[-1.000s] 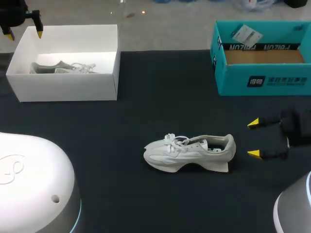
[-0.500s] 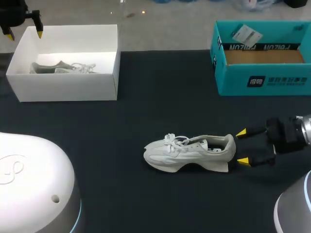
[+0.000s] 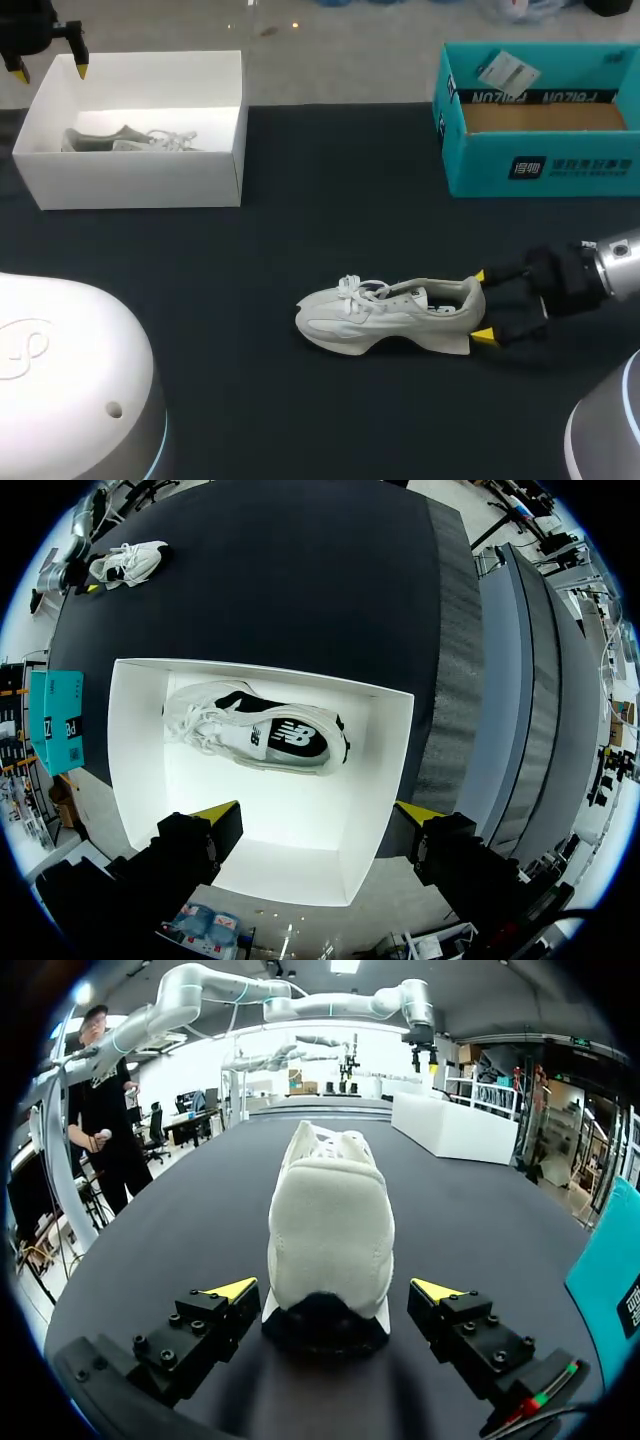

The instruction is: Take the shoe out of the shoebox, open the shoe tongue, remove and reinsert the insole, then place the shoe into the shoebox

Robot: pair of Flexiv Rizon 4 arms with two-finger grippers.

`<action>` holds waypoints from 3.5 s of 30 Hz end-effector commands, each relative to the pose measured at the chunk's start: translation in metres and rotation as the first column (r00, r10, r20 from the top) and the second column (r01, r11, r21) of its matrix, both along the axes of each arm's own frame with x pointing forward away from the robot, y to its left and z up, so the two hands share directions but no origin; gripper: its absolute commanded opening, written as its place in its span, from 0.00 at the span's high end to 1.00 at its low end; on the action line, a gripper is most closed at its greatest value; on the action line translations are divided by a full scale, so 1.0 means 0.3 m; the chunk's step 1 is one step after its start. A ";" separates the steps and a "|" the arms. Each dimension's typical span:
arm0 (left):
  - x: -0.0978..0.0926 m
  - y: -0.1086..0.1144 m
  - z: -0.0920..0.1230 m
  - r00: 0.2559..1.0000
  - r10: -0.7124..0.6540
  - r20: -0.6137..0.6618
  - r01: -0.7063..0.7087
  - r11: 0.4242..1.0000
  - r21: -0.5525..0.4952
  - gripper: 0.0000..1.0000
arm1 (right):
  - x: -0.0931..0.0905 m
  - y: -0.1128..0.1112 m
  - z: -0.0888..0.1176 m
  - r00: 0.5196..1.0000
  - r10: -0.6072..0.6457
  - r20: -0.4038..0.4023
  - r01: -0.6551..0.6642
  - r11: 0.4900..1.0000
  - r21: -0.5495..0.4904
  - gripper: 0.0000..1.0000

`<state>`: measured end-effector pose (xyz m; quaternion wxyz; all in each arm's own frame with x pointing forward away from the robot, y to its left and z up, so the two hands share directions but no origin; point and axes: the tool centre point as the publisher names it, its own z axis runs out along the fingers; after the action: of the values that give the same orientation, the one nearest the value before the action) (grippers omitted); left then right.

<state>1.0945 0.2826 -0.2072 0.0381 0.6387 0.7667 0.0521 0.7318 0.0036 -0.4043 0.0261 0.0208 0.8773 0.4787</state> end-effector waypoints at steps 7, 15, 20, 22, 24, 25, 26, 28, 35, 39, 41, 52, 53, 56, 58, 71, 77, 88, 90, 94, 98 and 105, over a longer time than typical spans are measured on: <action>-0.002 -0.001 0.000 1.000 0.000 0.002 0.000 1.000 0.002 0.00 | -0.001 0.072 -0.041 0.998 0.055 -0.026 -0.055 0.999 0.004 0.00; -0.002 -0.001 0.000 1.000 0.000 0.002 0.000 1.000 0.002 0.00 | -0.010 0.105 -0.058 0.996 0.075 -0.038 -0.075 0.997 0.010 0.00; -0.002 -0.001 0.000 1.000 0.000 0.002 0.000 1.000 0.002 0.00 | -0.008 0.117 -0.072 0.996 0.077 -0.046 -0.077 0.997 0.013 0.00; -0.002 -0.001 0.000 1.000 0.000 0.002 0.000 1.000 0.002 0.00 | -0.005 0.119 -0.077 0.997 0.067 -0.045 -0.067 0.998 0.012 0.00; -0.002 -0.001 0.000 1.000 0.000 0.002 0.000 1.000 0.002 0.00 | -0.002 0.118 -0.081 0.998 0.057 -0.037 -0.057 0.998 0.013 0.18; -0.002 -0.001 0.000 1.000 0.000 0.002 0.000 1.000 0.002 0.00 | -0.002 0.118 -0.082 0.998 0.053 -0.032 -0.053 0.999 0.014 0.54; -0.002 -0.001 0.000 1.000 0.000 0.002 0.000 1.000 0.002 0.00 | -0.002 0.118 -0.082 0.998 0.052 -0.029 -0.051 0.999 0.014 0.67; -0.002 -0.001 0.000 1.000 0.000 0.002 0.000 1.000 0.002 0.00 | -0.002 0.118 -0.083 0.999 0.047 -0.022 -0.047 0.999 0.012 1.00; -0.002 -0.001 0.000 1.000 0.000 0.002 0.000 1.000 0.002 0.00 | -0.001 0.146 -0.073 1.000 0.031 -0.001 -0.031 0.999 0.032 1.00; -0.002 -0.001 0.000 1.000 0.000 0.002 0.000 1.000 0.002 0.00 | 0.003 0.165 -0.074 0.999 0.032 -0.001 -0.032 0.999 0.039 1.00; -0.002 -0.001 0.000 1.000 0.000 0.002 0.000 1.000 0.002 0.00 | 0.003 0.172 -0.075 0.999 0.034 -0.003 -0.034 0.999 0.041 1.00; -0.002 -0.001 0.000 1.000 0.000 0.002 0.000 1.000 0.002 0.00 | 0.005 0.194 -0.083 0.999 0.048 -0.022 -0.047 0.998 0.047 1.00; -0.002 -0.001 0.000 1.000 0.000 0.002 0.000 1.000 0.002 0.00 | 0.005 0.194 -0.083 0.999 0.048 -0.022 -0.047 0.998 0.047 1.00; -0.002 -0.001 0.000 1.000 0.000 0.002 0.000 1.000 0.002 0.00 | 0.005 0.194 -0.083 0.999 0.048 -0.022 -0.047 0.998 0.047 1.00; -0.002 -0.001 0.000 1.000 0.000 0.002 0.000 1.000 0.002 0.00 | 0.005 0.194 -0.083 0.999 0.048 -0.022 -0.047 0.998 0.047 1.00; -0.002 -0.001 0.000 1.000 0.000 0.002 0.000 1.000 0.002 0.00 | 0.005 0.194 -0.083 0.999 0.048 -0.022 -0.047 0.998 0.047 1.00; -0.002 -0.001 0.000 1.000 0.000 0.002 0.000 1.000 0.002 0.00 | 0.005 0.194 -0.083 0.999 0.048 -0.022 -0.047 0.998 0.047 1.00; -0.002 -0.001 0.000 1.000 0.000 0.002 0.000 1.000 0.002 0.00 | 0.005 0.194 -0.083 0.999 0.048 -0.022 -0.047 0.998 0.047 1.00; -0.002 -0.001 0.000 1.000 0.000 0.002 0.000 1.000 0.002 0.00 | 0.005 0.194 -0.083 0.999 0.048 -0.022 -0.047 0.998 0.047 1.00; -0.002 -0.001 0.000 1.000 0.000 0.002 0.000 1.000 0.002 0.00 | 0.005 0.194 -0.083 0.999 0.048 -0.022 -0.047 0.998 0.047 1.00; -0.002 -0.001 0.000 1.000 0.000 0.002 0.000 1.000 0.002 0.00 | 0.005 0.194 -0.083 0.999 0.048 -0.022 -0.047 0.998 0.047 1.00; -0.002 -0.001 0.000 1.000 0.000 0.002 0.000 1.000 0.002 0.00 | 0.005 0.194 -0.083 0.999 0.048 -0.022 -0.047 0.998 0.047 1.00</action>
<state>1.0945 0.2826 -0.2072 0.0381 0.6388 0.7667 0.0521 0.7320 0.0585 -0.4261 0.0023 0.0052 0.8659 0.5002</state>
